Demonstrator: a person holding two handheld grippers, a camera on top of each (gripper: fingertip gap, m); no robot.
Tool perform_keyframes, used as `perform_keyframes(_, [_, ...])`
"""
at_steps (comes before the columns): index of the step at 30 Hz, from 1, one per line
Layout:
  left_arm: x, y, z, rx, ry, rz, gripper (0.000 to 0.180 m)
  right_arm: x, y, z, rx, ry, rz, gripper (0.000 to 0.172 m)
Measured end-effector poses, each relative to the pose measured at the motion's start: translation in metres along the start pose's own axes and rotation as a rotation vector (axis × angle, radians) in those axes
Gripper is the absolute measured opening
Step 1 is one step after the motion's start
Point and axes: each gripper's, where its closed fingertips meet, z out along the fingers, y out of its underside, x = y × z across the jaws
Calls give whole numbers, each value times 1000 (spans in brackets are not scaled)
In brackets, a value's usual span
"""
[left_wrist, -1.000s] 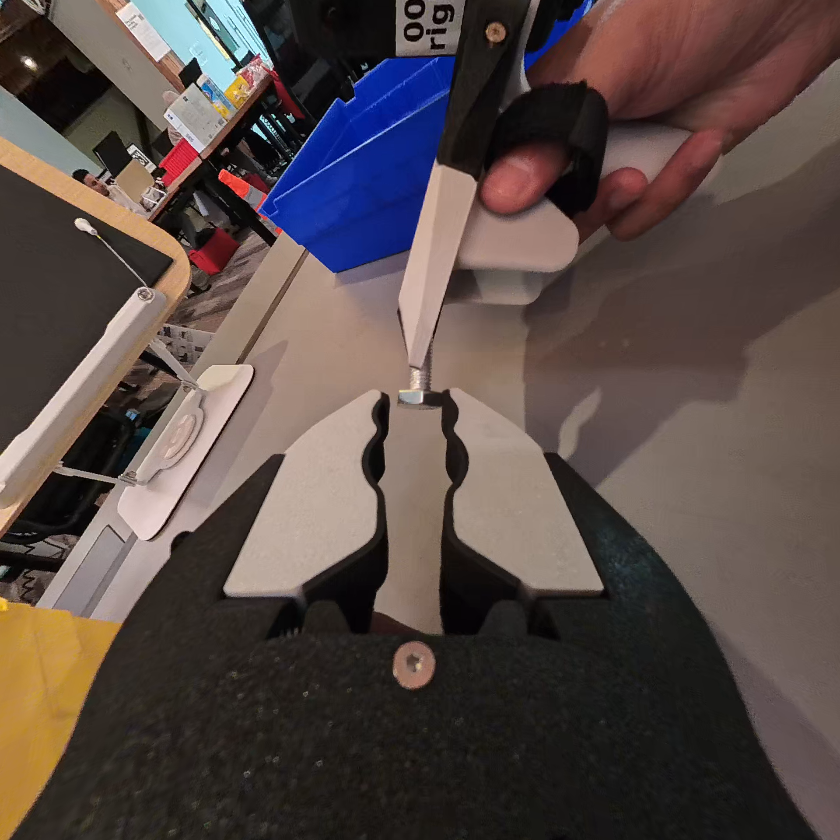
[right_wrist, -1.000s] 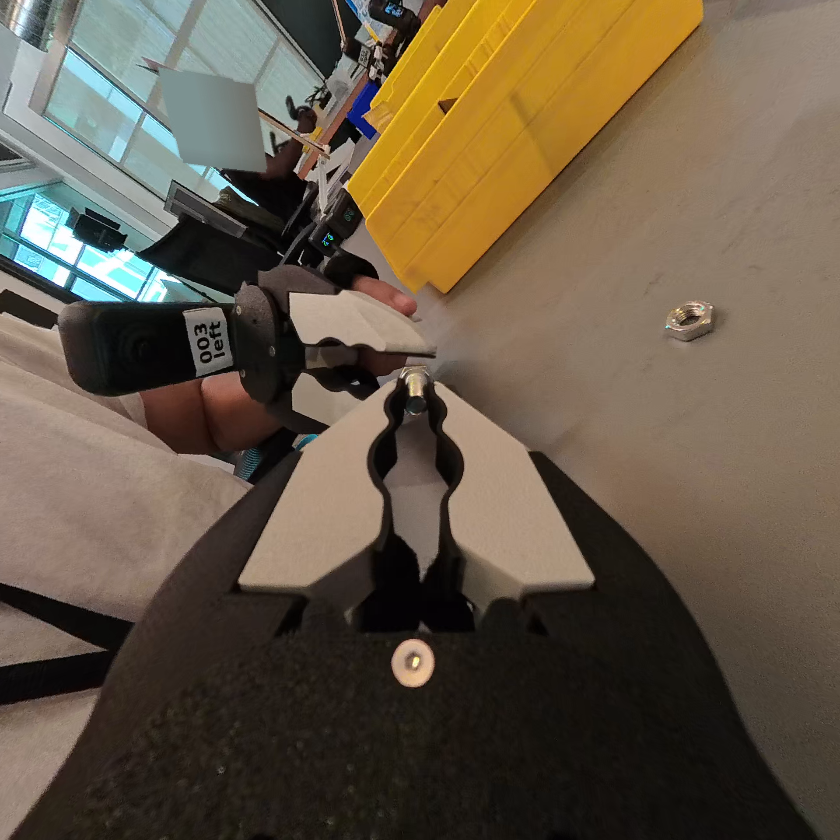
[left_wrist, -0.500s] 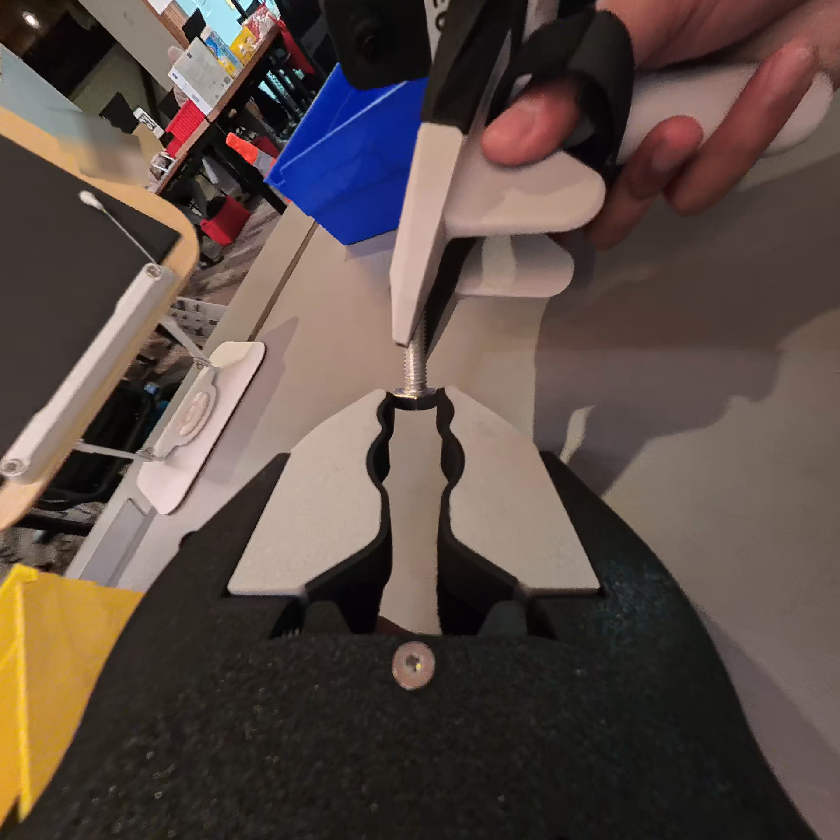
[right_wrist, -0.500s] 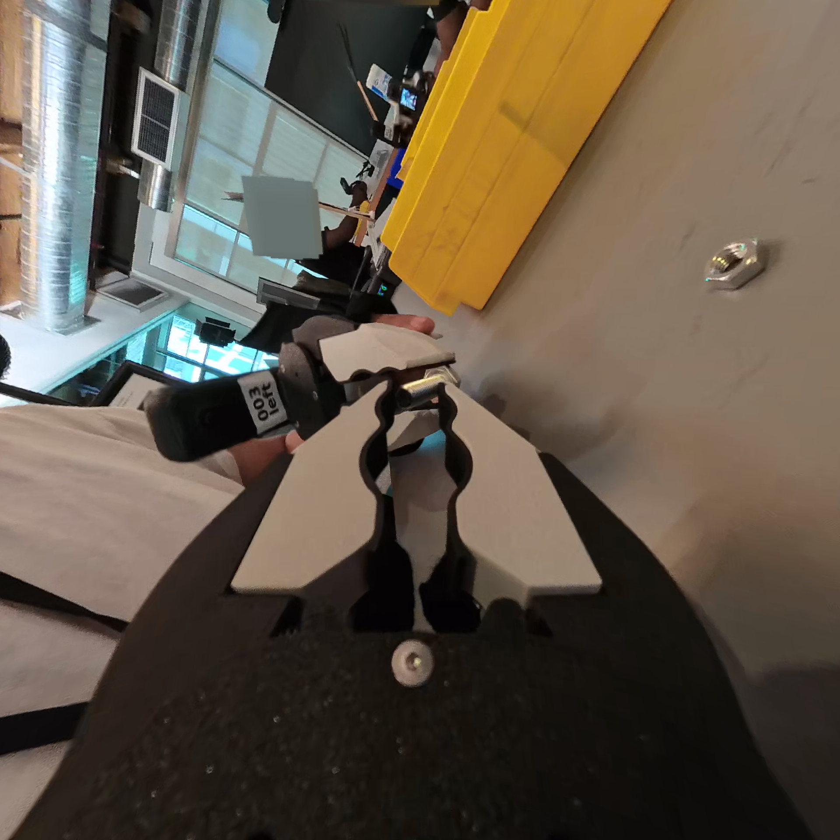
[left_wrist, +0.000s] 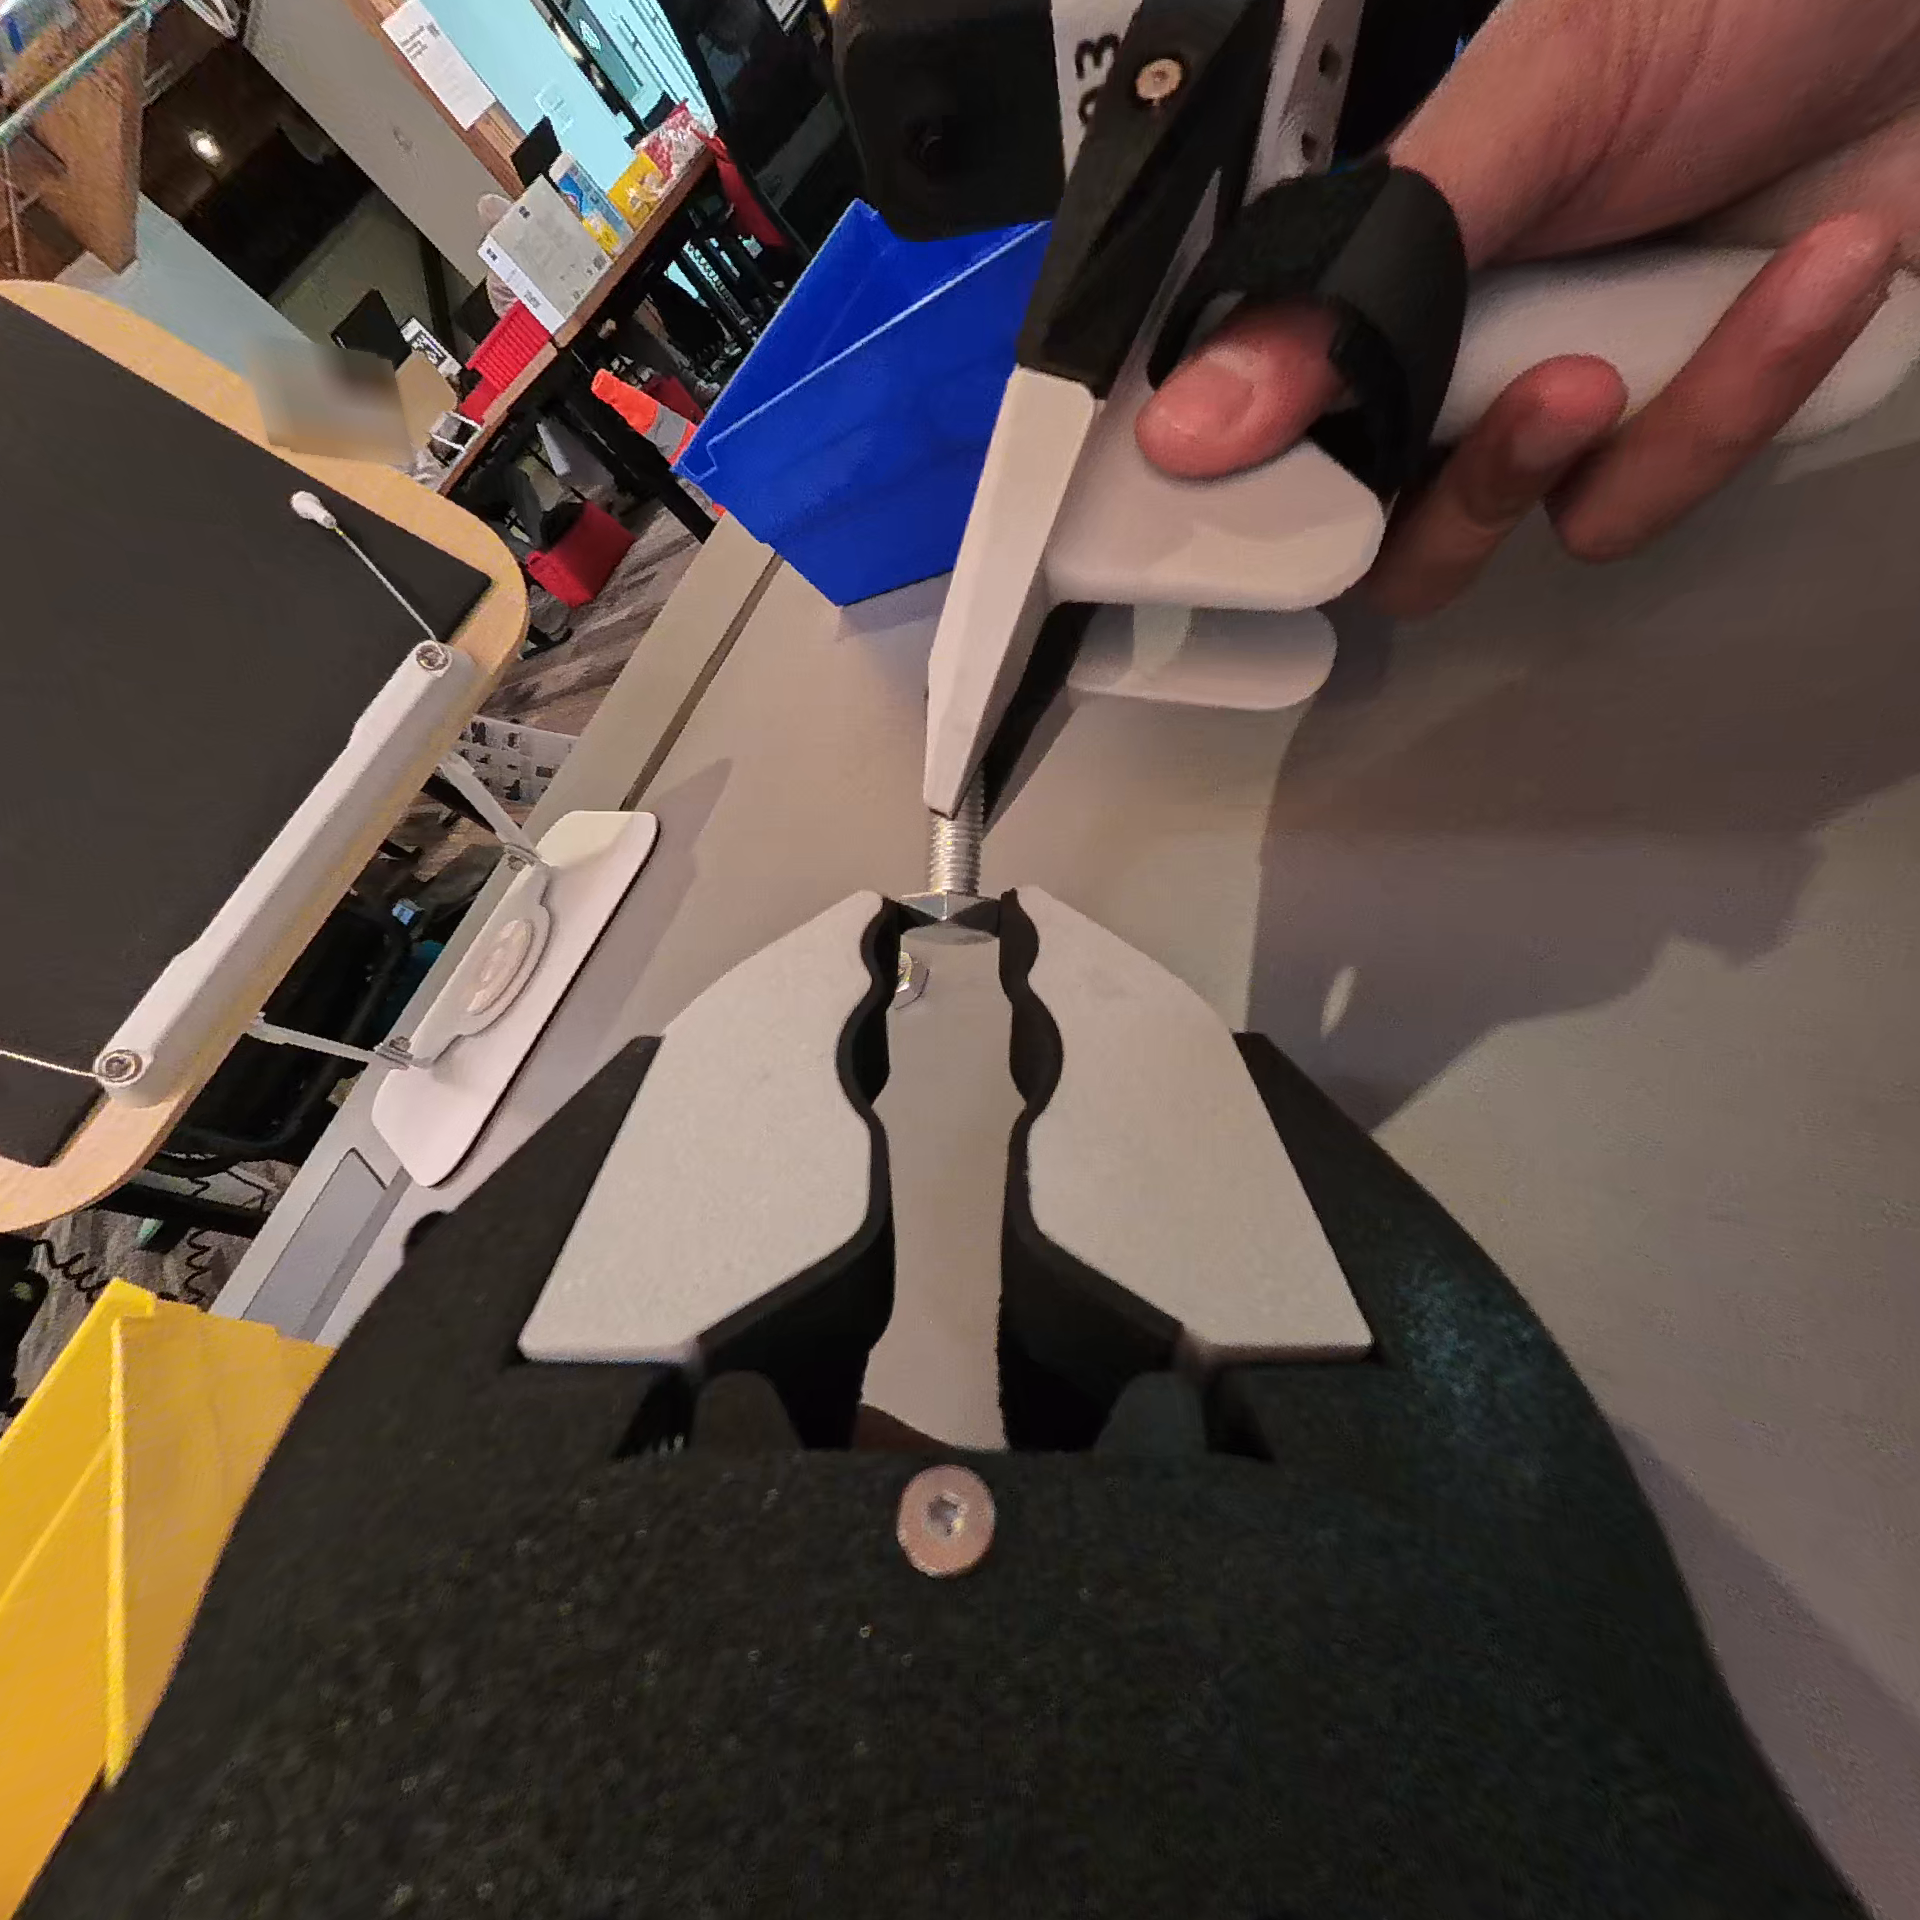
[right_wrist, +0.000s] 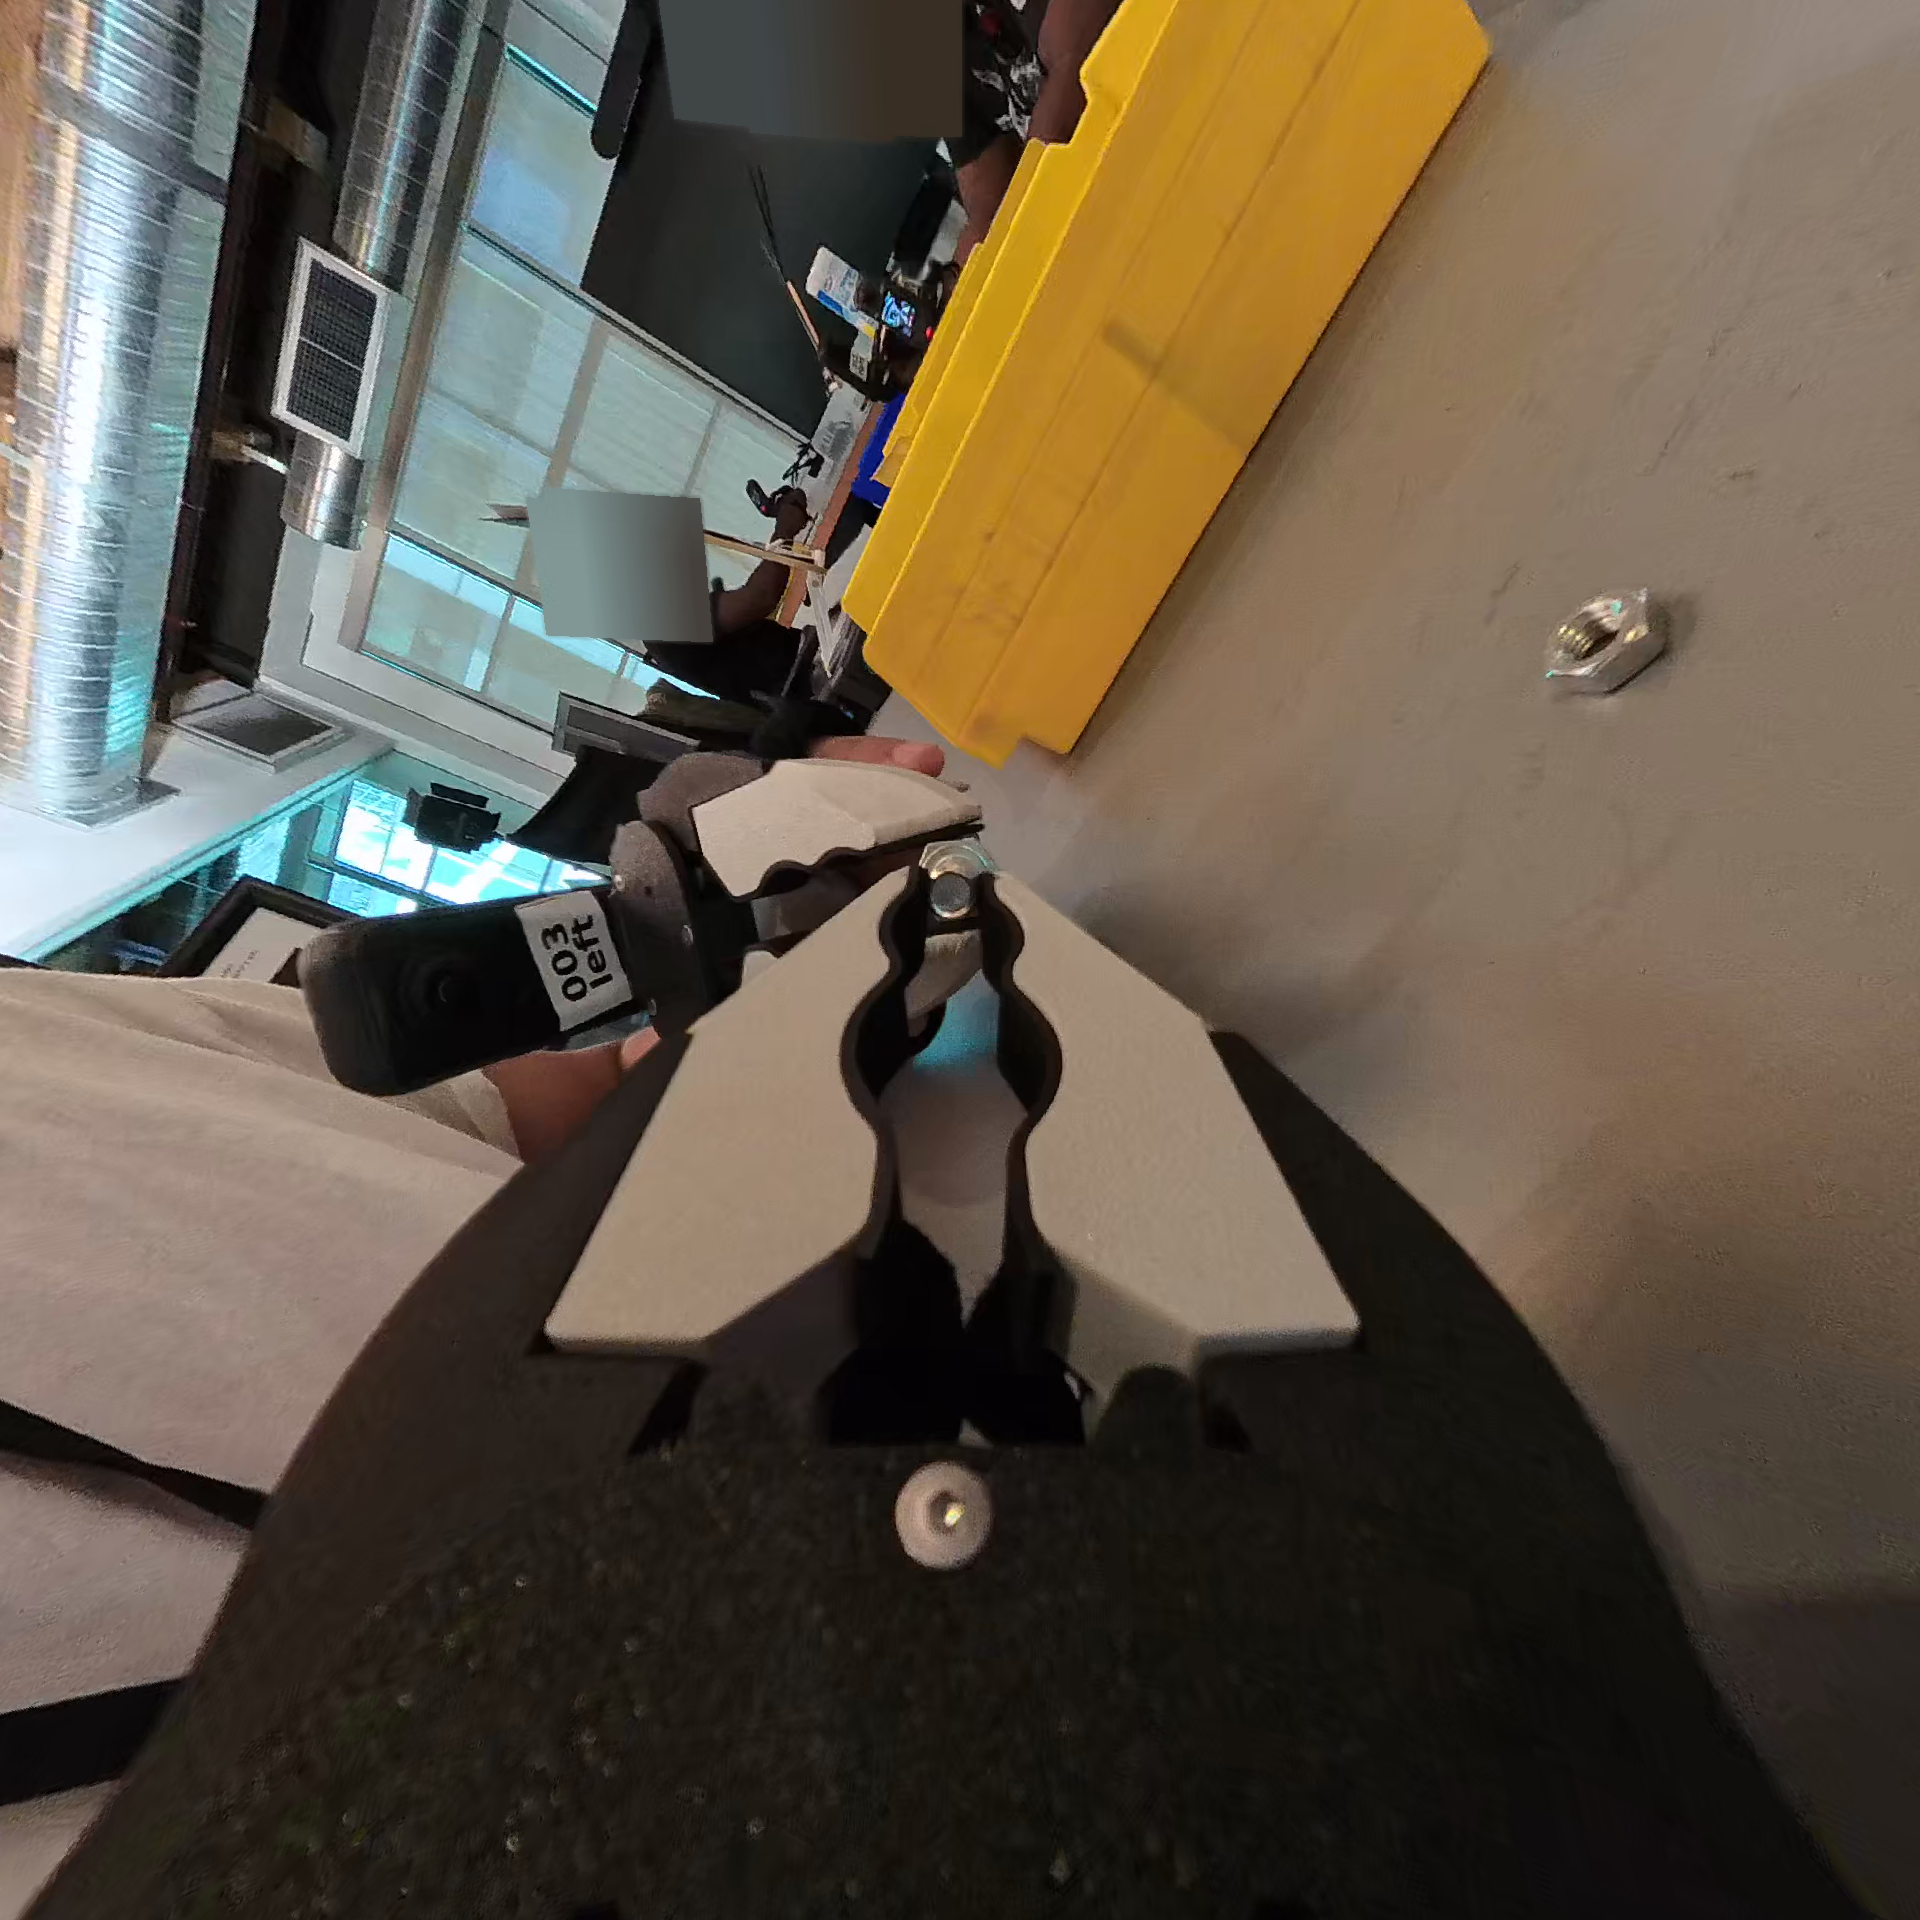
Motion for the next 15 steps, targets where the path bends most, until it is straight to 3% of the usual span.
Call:
perform_keyframes(8, [0,0,-1,-32,18,-6,18,-1,0,-1,13,-63,105,9])
perform_keyframes(15, [-1,0,-3,9,148,-254,18,-10,-10,-6,11,-118,-41,19])
